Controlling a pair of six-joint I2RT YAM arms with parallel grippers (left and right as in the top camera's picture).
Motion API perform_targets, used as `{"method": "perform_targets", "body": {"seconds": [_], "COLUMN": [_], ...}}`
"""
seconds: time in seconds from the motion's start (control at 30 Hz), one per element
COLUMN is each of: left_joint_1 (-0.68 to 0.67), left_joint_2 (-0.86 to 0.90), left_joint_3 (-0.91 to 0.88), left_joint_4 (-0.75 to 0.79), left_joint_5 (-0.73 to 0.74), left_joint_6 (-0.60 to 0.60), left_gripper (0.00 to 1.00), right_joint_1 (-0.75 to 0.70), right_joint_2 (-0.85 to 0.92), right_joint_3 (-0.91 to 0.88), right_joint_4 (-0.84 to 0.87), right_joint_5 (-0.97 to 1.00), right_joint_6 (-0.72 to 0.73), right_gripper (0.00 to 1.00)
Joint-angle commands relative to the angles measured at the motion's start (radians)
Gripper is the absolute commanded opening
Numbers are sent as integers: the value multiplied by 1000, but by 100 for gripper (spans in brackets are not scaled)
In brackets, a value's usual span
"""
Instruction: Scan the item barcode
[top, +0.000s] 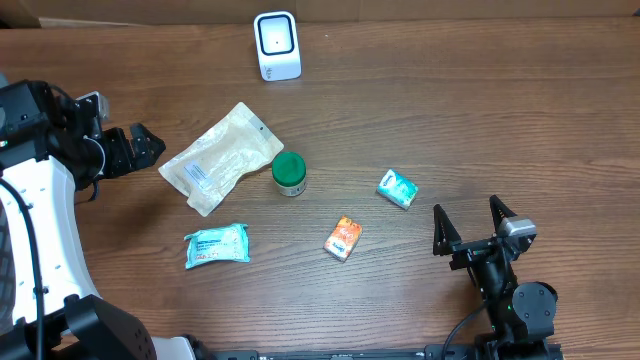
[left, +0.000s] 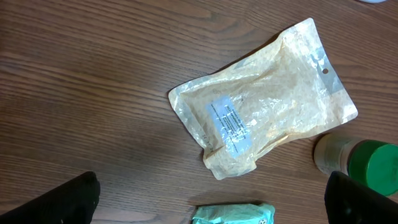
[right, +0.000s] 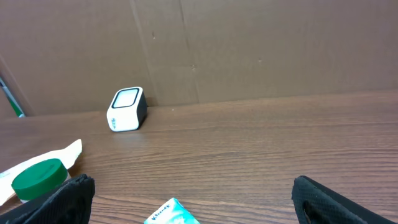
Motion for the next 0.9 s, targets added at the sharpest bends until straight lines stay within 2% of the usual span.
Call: {"method": "perform_targets", "body": {"seconds": [0.0,0.63,0.87], "left_joint_1": [-3,-3,-3], "left_joint_2": [-12,-12,-12], "left_joint_3": [-3,-3,-3], "left_joint_4": [1,2,2], "left_joint_5": [14,14,14], "left_joint_6": [-21,-21,-21], "left_gripper": [99,100,100], "right_joint_1": [-2,-2,-2], "right_joint_2": [-10,-10,-10], "right_joint_3": [-10,-10,-10], "right_joint_4": [5,5,51], "right_joint_5": [-2,-3,-163], "right_joint_6": [3,4,3], "right_gripper": [100,100,100]}}
